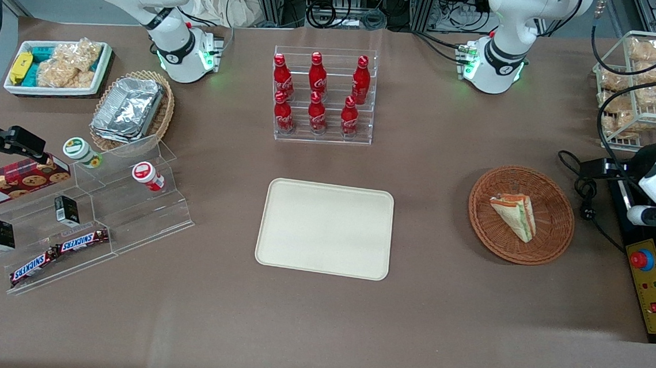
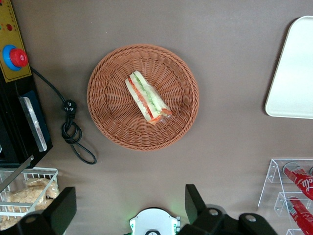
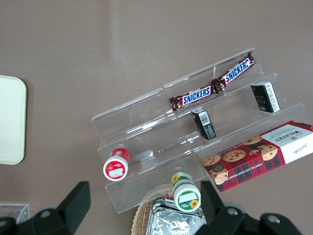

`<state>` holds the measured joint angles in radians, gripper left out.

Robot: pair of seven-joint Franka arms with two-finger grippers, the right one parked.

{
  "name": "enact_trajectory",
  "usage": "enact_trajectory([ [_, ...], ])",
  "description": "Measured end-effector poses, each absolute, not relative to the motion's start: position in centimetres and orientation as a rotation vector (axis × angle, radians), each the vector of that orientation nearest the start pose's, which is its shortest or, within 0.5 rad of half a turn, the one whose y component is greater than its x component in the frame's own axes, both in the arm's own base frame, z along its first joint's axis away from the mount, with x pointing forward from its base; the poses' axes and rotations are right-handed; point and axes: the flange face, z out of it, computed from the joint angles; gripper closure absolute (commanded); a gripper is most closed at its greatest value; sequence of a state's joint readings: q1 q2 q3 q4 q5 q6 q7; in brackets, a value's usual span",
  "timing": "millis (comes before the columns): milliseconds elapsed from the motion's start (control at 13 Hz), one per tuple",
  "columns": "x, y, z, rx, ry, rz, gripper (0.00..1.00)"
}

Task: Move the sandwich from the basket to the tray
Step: 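Lower the open left gripper over the wrapped sandwich in the wicker basket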

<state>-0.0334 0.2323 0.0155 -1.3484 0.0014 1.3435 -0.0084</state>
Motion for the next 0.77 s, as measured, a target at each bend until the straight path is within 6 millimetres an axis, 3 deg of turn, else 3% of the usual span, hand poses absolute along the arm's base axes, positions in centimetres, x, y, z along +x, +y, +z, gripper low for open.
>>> enact_trajectory([
  [462,60.4,-1.2,54.8,-3.097,0.013,0.467,0.01],
  [769,61.3,-1.4,50.1,-3.082,0.019,0.553,0.01],
])
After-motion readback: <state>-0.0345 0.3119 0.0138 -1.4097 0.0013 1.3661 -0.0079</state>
